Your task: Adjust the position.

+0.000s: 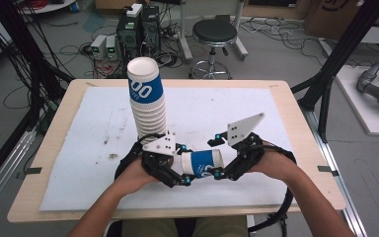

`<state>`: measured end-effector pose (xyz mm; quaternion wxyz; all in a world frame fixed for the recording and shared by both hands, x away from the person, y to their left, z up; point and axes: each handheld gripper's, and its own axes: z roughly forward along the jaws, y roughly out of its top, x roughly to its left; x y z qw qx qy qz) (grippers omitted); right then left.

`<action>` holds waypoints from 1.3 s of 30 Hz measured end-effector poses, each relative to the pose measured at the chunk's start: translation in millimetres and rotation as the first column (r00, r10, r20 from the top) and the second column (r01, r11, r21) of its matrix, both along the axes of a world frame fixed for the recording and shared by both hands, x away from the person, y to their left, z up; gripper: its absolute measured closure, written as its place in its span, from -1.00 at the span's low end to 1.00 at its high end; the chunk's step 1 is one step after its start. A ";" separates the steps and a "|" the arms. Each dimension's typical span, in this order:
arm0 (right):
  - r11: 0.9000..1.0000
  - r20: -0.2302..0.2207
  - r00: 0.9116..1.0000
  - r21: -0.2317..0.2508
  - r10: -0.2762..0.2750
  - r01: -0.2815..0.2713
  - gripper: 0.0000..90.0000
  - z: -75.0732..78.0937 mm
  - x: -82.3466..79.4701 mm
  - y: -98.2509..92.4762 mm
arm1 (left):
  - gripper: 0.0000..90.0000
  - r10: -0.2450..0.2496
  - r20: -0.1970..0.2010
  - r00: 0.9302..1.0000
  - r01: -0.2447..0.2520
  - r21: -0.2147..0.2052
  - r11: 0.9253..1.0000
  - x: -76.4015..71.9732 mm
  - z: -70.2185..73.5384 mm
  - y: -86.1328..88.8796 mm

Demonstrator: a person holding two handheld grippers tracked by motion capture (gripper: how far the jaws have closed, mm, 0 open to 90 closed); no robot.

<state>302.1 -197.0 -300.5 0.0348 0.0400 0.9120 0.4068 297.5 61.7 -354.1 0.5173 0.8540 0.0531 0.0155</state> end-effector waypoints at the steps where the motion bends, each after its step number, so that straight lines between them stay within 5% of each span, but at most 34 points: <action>1: 1.000 -0.008 1.000 -0.009 0.004 -0.004 -0.61 -1.8 0.2 2.0 | -0.45 0.000 0.000 1.000 0.000 0.000 1.000 0.0 0.0 0.0; 11: 0.998 -0.049 0.999 -0.060 0.021 -0.024 -0.59 -11.7 4.4 10.7 | -0.45 -0.015 -0.007 1.000 0.015 0.039 0.999 -1.4 2.7 -4.9; 17: 0.992 -0.103 0.993 -0.098 0.065 -0.075 -0.36 -19.1 4.4 14.0 | -0.46 -0.027 -0.021 0.999 0.028 0.057 0.998 -2.5 2.5 -7.4; 21: 0.992 -0.099 0.993 -0.105 0.064 -0.074 -0.35 -21.2 3.7 14.3 | -0.47 -0.024 -0.012 1.000 0.024 0.067 0.997 -3.3 1.7 -8.5; 25: 0.993 -0.095 0.994 -0.098 0.055 -0.064 -0.36 -20.4 3.3 12.8 | -0.56 -0.016 -0.011 1.000 0.016 0.029 0.999 -2.4 0.1 -7.2; 28: 0.995 -0.090 0.995 -0.086 0.043 -0.051 -0.36 -19.7 2.6 9.7 | -0.70 0.015 -0.013 1.000 -0.016 -0.061 0.998 -1.1 -2.8 -2.4; 30: 0.997 -0.088 0.995 -0.059 0.042 -0.047 -0.36 -19.4 2.2 6.0 | -0.73 0.041 -0.042 0.998 -0.047 -0.156 0.987 -0.7 -7.3 3.8; 36: 0.998 -0.090 0.996 0.060 0.023 -0.017 -0.36 -26.6 2.0 -9.0 | -0.76 0.045 -0.050 0.998 -0.056 -0.254 0.966 -1.8 -18.2 11.6; 39: 0.994 -0.095 0.995 0.107 0.012 -0.002 -0.36 -32.4 0.8 -14.9 | -0.76 0.051 -0.043 0.998 -0.061 -0.266 0.962 -2.5 -19.8 11.4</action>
